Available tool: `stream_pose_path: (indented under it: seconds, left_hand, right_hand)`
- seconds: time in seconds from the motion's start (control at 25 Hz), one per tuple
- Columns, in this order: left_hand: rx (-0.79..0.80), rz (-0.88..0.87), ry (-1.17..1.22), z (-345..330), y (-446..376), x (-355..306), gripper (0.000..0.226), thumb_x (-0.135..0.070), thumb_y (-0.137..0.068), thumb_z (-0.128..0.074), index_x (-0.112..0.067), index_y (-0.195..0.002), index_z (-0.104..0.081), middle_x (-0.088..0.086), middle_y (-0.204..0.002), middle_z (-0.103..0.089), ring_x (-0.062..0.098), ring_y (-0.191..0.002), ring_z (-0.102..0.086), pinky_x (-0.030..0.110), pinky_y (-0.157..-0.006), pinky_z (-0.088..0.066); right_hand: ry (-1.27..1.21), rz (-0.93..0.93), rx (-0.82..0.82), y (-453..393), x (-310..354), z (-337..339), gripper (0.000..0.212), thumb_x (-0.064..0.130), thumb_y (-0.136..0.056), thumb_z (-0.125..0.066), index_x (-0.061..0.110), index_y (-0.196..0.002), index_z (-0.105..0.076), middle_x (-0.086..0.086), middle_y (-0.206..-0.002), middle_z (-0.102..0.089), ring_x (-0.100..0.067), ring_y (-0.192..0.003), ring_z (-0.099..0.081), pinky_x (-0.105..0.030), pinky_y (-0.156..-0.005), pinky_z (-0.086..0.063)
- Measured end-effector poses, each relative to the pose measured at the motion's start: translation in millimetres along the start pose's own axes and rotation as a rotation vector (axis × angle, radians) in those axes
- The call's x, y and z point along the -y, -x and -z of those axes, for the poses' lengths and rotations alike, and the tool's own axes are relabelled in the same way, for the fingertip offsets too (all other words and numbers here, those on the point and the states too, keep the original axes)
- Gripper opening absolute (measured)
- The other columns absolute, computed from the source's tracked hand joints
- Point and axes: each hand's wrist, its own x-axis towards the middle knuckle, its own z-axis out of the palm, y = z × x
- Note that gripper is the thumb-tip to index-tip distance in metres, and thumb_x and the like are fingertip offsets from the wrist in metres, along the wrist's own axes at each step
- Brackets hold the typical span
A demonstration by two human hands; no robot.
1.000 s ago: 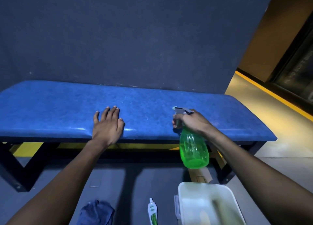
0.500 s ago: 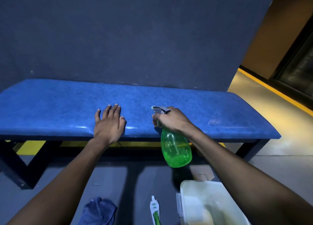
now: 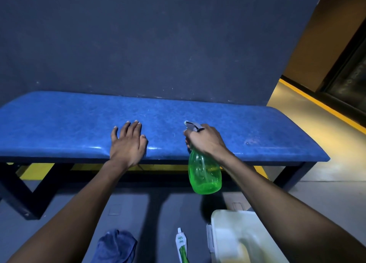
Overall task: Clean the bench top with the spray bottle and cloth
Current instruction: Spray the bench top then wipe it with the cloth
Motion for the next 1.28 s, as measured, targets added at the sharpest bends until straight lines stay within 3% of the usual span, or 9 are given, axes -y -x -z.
stream_pose_path:
  seconds: [0.16,0.32,0.48,0.64,0.72,0.84,1.0,1.28]
  left_hand:
    - [0.001,0.001,0.003,1.9,0.6,-0.4,0.074,-0.046,-0.094,-0.003,-0.013,-0.156,-0.028,0.000,-0.166,-0.026,0.019,-0.155,-0.014,0.052,-0.123,-0.003]
    - [0.010,0.002,-0.005,3.3,1.6,-1.7,0.074,-0.045,-0.093,-0.005,-0.013,-0.156,-0.029,0.001,-0.166,-0.026,0.020,-0.154,-0.015,0.053,-0.123,-0.004]
    - [0.016,0.003,0.001,4.7,1.2,-2.6,0.071,-0.045,-0.095,-0.009,-0.013,-0.154,-0.031,0.003,-0.166,-0.027,0.022,-0.154,-0.016,0.054,-0.123,-0.005]
    - [0.056,-0.013,0.002,6.0,1.1,0.8,0.068,-0.046,-0.098,-0.012,-0.012,-0.155,-0.028,0.004,-0.167,-0.024,0.023,-0.155,-0.014,0.055,-0.123,-0.003]
    - [0.075,-0.021,0.000,6.8,-0.5,2.1,0.068,-0.047,-0.099,-0.012,-0.012,-0.156,-0.026,0.003,-0.168,-0.021,0.023,-0.155,-0.012,0.055,-0.123,-0.002]
    - [0.085,-0.030,0.003,8.1,-2.6,3.0,0.068,-0.050,-0.100,-0.013,-0.014,-0.156,-0.025,0.003,-0.168,-0.019,0.023,-0.156,-0.010,0.056,-0.123,-0.001]
    - [0.080,-0.042,0.006,5.7,-3.0,3.7,0.067,-0.052,-0.100,-0.013,-0.018,-0.157,-0.025,0.003,-0.169,-0.017,0.024,-0.156,-0.009,0.056,-0.123,0.000]
    - [0.060,-0.052,-0.021,5.8,0.3,1.9,0.098,-0.085,-0.085,-0.013,-0.018,-0.155,-0.028,0.004,-0.167,-0.021,0.025,-0.156,-0.010,0.058,-0.122,-0.002]
  right_hand:
    - [-0.023,0.053,0.016,7.6,-11.5,-10.4,0.027,0.045,-0.073,-0.056,0.022,-0.078,-0.069,0.002,-0.073,-0.075,-0.023,-0.082,-0.072,-0.040,-0.081,-0.058]
    - [-0.095,0.169,0.047,27.8,-32.5,-37.1,0.026,0.045,-0.080,-0.058,0.020,-0.084,-0.062,-0.002,-0.075,-0.069,-0.025,-0.083,-0.068,-0.040,-0.080,-0.054]
    - [-0.264,0.283,0.081,57.1,-55.6,-72.7,0.010,0.031,-0.090,-0.064,0.023,-0.094,-0.068,0.009,-0.081,-0.071,-0.008,-0.077,-0.066,-0.030,-0.079,-0.051]
    - [-0.244,0.343,0.155,74.2,-94.3,-126.2,0.015,0.029,-0.088,-0.067,0.028,-0.102,-0.071,0.007,-0.100,-0.071,-0.006,-0.094,-0.065,-0.026,-0.086,-0.051]
    - [-0.176,0.313,0.140,81.6,-119.0,-157.5,0.022,0.033,-0.085,-0.069,0.030,-0.106,-0.073,0.003,-0.101,-0.064,-0.006,-0.098,-0.061,-0.024,-0.087,-0.049]
    - [-0.150,0.168,0.080,96.4,-153.9,-204.1,0.025,0.043,-0.082,-0.071,0.027,-0.101,-0.071,0.002,-0.089,-0.062,-0.011,-0.086,-0.060,-0.033,-0.080,-0.051]
    - [-0.292,0.009,0.038,113.8,-187.9,-257.6,0.016,0.036,-0.083,-0.077,0.025,-0.090,-0.069,0.004,-0.085,-0.065,-0.009,-0.078,-0.064,-0.035,-0.076,-0.052]
    - [-0.212,0.037,0.043,123.2,-245.1,-301.0,0.040,0.066,-0.079,-0.071,0.038,-0.107,-0.065,0.017,-0.097,-0.066,-0.009,-0.086,-0.069,-0.040,-0.081,-0.056]
